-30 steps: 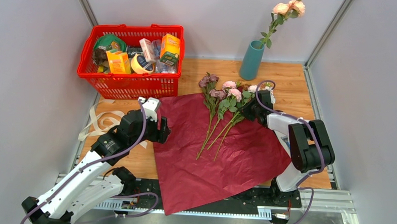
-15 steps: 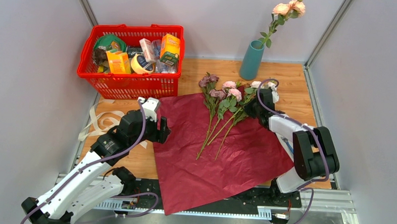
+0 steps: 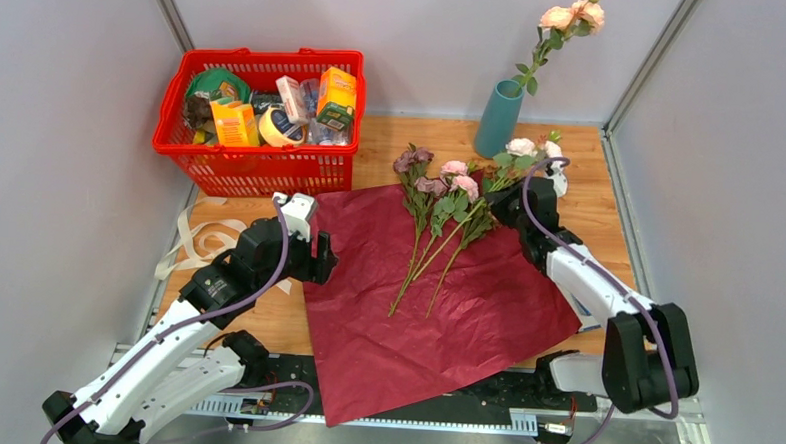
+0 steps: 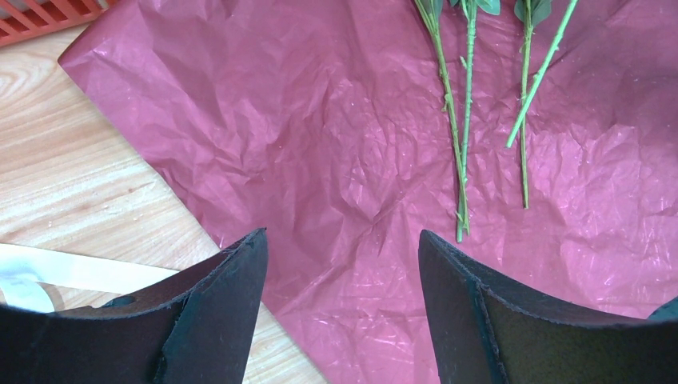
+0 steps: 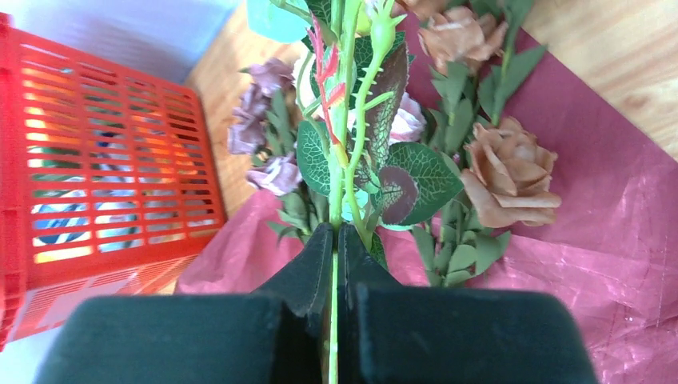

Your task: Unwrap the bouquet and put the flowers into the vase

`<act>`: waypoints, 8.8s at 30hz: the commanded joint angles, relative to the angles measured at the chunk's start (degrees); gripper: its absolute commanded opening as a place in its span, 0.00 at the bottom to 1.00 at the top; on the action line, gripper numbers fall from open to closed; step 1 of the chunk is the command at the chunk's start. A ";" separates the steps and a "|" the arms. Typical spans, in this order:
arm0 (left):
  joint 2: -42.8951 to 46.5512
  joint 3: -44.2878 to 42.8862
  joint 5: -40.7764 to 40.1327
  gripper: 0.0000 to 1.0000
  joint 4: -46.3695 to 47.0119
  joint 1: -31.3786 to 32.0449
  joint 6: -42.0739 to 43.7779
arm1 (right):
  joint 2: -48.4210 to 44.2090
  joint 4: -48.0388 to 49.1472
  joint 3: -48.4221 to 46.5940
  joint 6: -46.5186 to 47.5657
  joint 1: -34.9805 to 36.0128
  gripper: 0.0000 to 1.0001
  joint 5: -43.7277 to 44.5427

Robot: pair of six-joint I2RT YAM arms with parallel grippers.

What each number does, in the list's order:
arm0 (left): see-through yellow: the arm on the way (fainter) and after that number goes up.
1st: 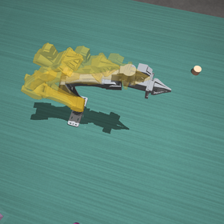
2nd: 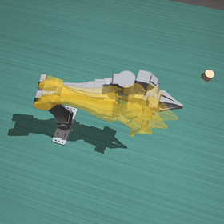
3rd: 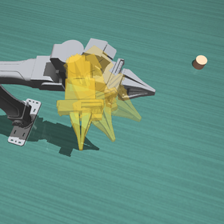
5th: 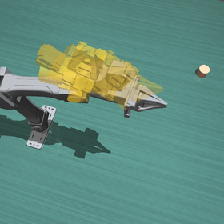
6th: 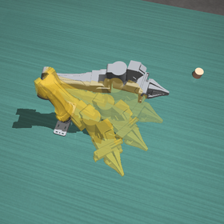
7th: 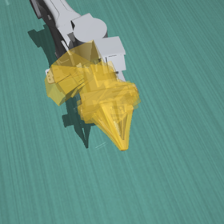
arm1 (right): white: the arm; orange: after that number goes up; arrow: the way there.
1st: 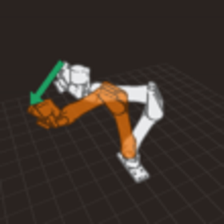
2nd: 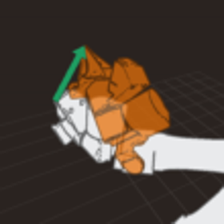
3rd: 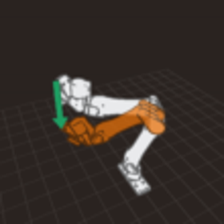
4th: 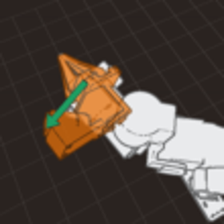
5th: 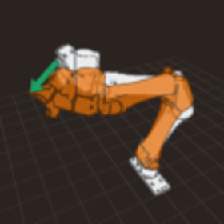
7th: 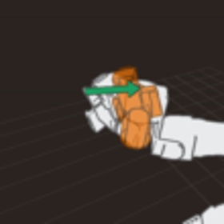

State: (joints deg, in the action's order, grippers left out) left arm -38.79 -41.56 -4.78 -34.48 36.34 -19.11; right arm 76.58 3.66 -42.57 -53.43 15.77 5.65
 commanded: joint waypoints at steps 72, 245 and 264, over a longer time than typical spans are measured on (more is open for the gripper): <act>-0.41 -0.10 0.64 0.77 1.43 0.05 1.18 | 33.64 20.44 -49.89 45.88 -7.16 0.08 5.69; -1.12 -0.01 0.38 0.77 1.52 0.05 1.19 | 36.18 53.99 -49.98 51.94 -4.08 0.00 17.73; -1.73 -0.01 0.12 0.77 1.34 0.05 0.92 | 36.46 29.57 -46.91 45.88 -1.88 0.18 26.52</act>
State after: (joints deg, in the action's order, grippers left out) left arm -40.53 -41.56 -4.97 -34.48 36.34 -19.09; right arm 115.98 42.30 -89.14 -2.50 13.58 29.87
